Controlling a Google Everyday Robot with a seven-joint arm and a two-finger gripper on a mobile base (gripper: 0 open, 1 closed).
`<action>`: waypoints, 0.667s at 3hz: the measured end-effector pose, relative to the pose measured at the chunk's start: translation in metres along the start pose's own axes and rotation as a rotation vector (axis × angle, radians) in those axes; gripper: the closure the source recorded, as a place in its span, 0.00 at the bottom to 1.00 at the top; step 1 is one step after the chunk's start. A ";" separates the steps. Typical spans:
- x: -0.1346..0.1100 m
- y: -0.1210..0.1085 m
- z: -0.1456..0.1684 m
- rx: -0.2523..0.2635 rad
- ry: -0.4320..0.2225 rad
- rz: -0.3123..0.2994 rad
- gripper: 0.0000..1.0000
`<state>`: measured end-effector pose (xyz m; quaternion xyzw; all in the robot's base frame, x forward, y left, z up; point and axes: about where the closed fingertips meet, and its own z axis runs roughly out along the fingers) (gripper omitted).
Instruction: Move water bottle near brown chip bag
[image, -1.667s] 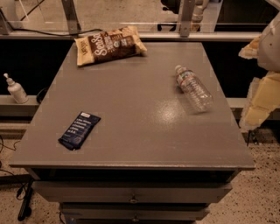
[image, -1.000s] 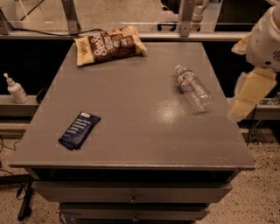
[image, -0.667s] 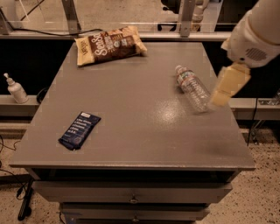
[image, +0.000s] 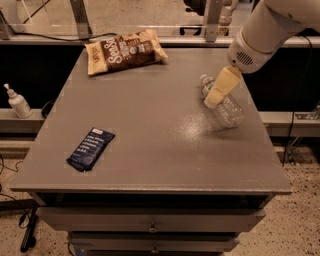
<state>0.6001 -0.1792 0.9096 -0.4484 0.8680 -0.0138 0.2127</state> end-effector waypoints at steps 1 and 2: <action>-0.006 -0.006 0.034 -0.003 0.026 0.097 0.00; -0.002 -0.008 0.061 -0.012 0.054 0.170 0.00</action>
Offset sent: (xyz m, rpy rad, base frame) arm 0.0428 0.0064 -0.0812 0.0440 0.1112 -0.2534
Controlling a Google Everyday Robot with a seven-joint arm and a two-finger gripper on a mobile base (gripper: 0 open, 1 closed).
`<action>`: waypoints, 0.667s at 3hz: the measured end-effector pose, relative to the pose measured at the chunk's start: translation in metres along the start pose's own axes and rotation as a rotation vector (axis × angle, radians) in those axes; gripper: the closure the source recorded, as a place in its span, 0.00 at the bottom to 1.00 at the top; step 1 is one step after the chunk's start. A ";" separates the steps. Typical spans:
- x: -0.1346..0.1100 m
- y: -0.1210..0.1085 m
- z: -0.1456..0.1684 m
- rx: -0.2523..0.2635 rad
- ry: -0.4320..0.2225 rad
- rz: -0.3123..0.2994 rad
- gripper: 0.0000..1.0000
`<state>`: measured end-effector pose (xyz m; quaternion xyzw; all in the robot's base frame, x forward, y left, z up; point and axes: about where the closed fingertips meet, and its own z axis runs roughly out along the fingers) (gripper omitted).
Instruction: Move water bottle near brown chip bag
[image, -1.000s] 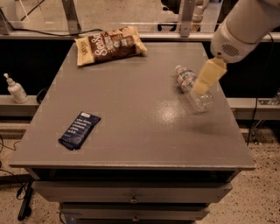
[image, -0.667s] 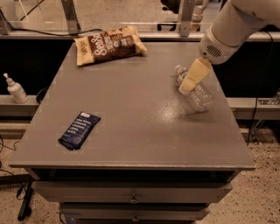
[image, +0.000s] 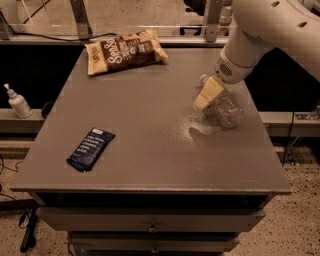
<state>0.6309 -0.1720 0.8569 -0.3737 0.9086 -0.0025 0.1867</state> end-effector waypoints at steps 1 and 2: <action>0.001 0.000 0.018 0.001 0.011 0.040 0.15; -0.002 -0.003 0.023 0.010 0.011 0.053 0.37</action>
Offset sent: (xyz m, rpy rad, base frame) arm 0.0182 0.0022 -0.0205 0.0049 -0.0042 -0.0774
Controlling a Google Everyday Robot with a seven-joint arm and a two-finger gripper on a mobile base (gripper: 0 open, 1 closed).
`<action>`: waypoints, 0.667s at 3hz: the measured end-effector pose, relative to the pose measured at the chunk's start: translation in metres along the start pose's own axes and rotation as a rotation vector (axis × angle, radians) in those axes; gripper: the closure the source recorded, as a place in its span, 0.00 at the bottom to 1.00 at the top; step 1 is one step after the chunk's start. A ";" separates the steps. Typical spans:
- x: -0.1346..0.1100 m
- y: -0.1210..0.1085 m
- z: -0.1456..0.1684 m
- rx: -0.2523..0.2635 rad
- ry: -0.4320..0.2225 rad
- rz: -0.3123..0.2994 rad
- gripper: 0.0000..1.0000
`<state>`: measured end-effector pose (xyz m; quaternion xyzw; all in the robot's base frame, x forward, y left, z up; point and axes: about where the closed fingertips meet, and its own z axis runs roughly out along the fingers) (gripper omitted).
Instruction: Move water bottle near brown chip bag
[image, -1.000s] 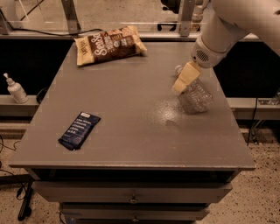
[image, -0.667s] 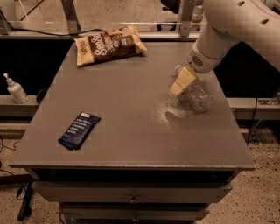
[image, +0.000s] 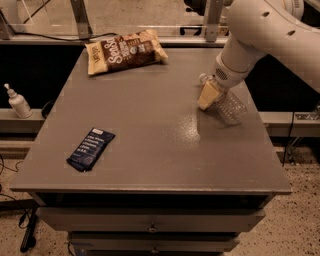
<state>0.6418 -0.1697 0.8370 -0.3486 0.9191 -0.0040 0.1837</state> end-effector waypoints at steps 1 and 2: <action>-0.013 -0.003 -0.001 0.008 -0.008 -0.005 0.61; -0.041 -0.008 -0.010 0.017 -0.031 -0.030 0.83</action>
Offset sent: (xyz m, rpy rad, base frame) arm 0.0628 0.0382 0.0583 -0.0006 -0.0912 0.0617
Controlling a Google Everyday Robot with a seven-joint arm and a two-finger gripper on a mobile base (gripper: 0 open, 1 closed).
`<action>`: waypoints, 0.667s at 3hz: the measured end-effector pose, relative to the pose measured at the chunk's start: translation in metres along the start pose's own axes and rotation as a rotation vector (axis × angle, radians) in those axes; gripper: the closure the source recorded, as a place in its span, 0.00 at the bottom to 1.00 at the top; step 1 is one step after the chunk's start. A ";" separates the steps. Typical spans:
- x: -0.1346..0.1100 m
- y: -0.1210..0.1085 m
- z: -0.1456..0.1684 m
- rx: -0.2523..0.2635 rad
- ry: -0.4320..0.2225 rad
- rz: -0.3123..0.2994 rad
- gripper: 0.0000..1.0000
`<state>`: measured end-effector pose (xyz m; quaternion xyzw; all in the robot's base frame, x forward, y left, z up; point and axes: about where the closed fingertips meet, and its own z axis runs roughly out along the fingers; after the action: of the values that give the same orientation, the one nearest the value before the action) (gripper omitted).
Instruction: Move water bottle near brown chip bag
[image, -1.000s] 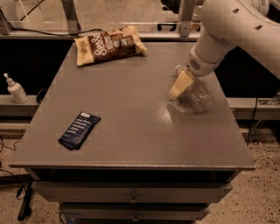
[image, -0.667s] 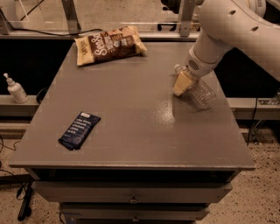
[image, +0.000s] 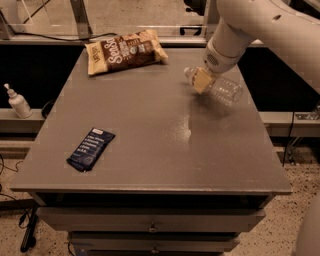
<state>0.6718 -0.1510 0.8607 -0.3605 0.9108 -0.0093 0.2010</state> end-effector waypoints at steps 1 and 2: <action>-0.048 0.001 -0.010 -0.002 -0.048 -0.052 1.00; -0.094 0.016 -0.012 -0.019 -0.093 -0.123 1.00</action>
Offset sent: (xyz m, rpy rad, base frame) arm 0.0724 0.1257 0.0691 0.0465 -0.1212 0.2415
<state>0.7189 -0.0791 0.9029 -0.4177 0.8766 0.0036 0.2389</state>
